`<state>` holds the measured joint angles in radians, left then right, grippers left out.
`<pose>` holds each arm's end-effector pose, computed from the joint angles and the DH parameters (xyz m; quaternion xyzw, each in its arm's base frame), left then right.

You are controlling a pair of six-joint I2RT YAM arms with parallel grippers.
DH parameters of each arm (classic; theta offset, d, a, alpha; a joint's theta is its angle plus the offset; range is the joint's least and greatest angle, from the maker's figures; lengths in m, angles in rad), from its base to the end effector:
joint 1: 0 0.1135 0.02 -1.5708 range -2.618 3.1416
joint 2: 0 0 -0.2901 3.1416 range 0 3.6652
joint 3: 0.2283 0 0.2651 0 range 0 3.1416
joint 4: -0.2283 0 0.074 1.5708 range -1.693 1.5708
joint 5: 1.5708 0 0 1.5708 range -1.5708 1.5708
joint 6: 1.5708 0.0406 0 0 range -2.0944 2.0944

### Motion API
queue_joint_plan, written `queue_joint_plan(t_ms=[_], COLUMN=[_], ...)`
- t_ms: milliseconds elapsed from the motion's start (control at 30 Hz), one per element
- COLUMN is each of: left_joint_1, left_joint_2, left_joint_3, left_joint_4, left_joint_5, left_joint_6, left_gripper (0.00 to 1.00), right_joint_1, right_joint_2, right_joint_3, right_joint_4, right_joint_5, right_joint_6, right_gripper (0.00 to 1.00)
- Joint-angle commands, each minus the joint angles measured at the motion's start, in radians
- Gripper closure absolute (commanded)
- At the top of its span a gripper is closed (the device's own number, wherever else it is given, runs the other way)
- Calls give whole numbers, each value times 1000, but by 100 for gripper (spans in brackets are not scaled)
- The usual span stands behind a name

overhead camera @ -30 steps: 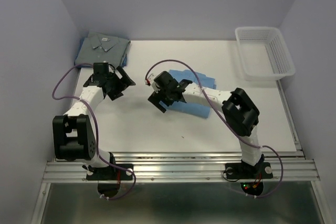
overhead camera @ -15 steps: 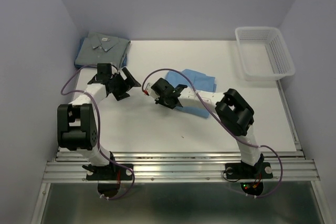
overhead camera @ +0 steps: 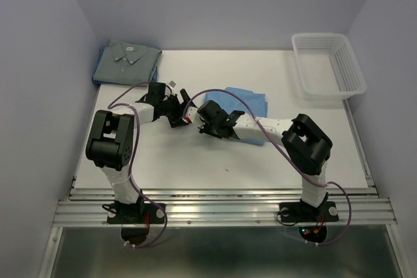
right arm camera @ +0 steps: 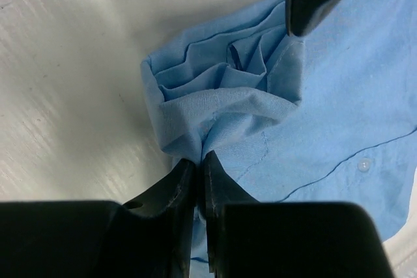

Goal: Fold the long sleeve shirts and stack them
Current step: Neatly place the folded shirt to the corner

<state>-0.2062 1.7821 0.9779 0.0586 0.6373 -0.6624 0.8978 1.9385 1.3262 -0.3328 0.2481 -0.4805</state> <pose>0.3685 -0.1018 0.1804 -0.0743 0.8758 -0.4206 0.2247 0.2799 0.3351 0.1930 -0.5710 0.7529 -0.0519 0.3232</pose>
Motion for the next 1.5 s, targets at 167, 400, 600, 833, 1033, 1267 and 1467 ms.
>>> queue_joint_plan(t_ms=[167,400,600,833,1033,1267,1467], left_joint_1=[-74,-94,-98,-98,-101,-122,-145], left_joint_2=[46,106,103,85,91,125,123], left_joint_3=[102,119,140,234,305,288,240], left_joint_4=[124,185,64,-69,-220,-217,-88], left_joint_5=[71,108,42,-63,-125,-111,-39], left_joint_6=[-60,-100,-20,49,109,89,-5], left_gripper=[1,1,1,1,1,1,1], right_joint_1=[9,9,9,9,9,9,9], right_joint_2=[-93,-136,-142,-154,-171,-173,-182], right_joint_3=[-48,-78,-73,-91,-90,-87,-108], right_joint_4=[121,149,149,155,175,233,259], right_joint_5=[-67,-106,-72,-38,-23,36,16], right_joint_6=[-12,-10,-12,2,37,80,91], right_gripper=[93,93,93,94,95,95,95])
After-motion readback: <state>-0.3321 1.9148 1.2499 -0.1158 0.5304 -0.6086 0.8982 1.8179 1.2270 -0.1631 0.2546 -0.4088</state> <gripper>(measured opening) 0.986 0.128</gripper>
